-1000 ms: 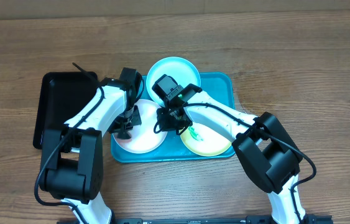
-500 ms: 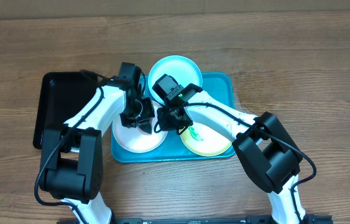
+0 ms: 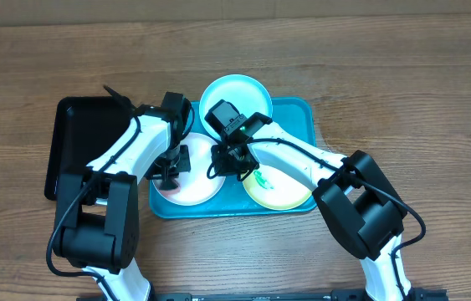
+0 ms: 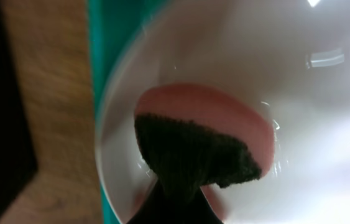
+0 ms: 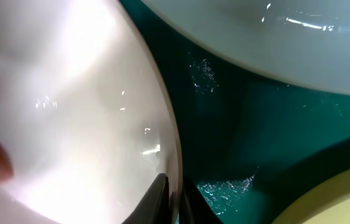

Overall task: Clean dirty plates on tray and stack at the side
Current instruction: 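Scrub the white plate with the sponge while the right gripper holds it, then carry the sponge back to the black tray with the left gripper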

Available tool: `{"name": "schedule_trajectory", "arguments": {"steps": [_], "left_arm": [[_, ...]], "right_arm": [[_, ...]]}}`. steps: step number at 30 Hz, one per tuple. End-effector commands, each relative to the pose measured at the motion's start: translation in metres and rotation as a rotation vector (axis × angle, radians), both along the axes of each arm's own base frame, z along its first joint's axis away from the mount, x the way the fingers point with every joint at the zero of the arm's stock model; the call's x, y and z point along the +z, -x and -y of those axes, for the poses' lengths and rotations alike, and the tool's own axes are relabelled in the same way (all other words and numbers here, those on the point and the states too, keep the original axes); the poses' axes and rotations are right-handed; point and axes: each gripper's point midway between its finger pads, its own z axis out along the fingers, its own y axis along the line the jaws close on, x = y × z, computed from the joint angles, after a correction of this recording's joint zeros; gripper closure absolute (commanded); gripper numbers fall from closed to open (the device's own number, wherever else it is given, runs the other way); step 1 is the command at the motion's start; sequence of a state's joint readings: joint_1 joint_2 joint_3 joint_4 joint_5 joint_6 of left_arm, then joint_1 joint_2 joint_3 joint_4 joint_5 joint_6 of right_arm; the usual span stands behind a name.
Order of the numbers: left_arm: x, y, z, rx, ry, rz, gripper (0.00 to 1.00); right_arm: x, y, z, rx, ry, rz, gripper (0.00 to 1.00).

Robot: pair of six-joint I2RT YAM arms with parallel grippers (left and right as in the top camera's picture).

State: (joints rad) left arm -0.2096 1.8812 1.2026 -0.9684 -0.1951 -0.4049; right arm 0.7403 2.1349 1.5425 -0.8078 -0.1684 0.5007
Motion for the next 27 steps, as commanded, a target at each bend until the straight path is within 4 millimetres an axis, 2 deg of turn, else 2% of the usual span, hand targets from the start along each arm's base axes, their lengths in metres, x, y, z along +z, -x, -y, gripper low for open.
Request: {"name": "schedule_trajectory", "arguments": {"steps": [1,4,7,10,14,18,22,24,27], "left_arm": [[-0.002,-0.021,-0.001,0.066,-0.011,0.093,0.96],[-0.005,-0.034,0.042,0.062,0.23,0.123,0.96],[-0.001,-0.04,0.073,0.041,0.41,0.131,0.96],[0.003,-0.035,0.091,0.031,0.504,0.103,0.96],[0.003,-0.018,0.099,-0.041,0.53,0.036,0.96],[0.0,0.003,0.085,-0.109,0.46,-0.042,0.96],[-0.004,0.014,0.046,-0.105,0.242,-0.087,0.96],[-0.003,0.014,0.021,-0.099,0.099,-0.087,0.96],[0.005,0.01,-0.013,-0.001,-0.112,-0.041,0.96]], "right_arm": [[-0.002,0.001,0.0,0.001,0.005,-0.001,0.92],[-0.002,0.001,0.0,0.0,0.005,-0.001,0.92],[-0.002,0.001,0.0,0.0,0.005,-0.001,0.92],[-0.002,0.001,0.0,0.001,0.005,-0.002,0.92],[-0.002,0.001,0.0,0.001,0.005,-0.001,0.92],[-0.002,0.001,0.0,0.001,0.005,-0.002,0.92],[-0.003,0.002,0.001,0.001,0.007,-0.004,0.92],[-0.003,0.002,0.001,0.001,0.008,-0.005,0.92],[-0.003,0.002,0.001,0.001,0.008,-0.004,0.92]]}}
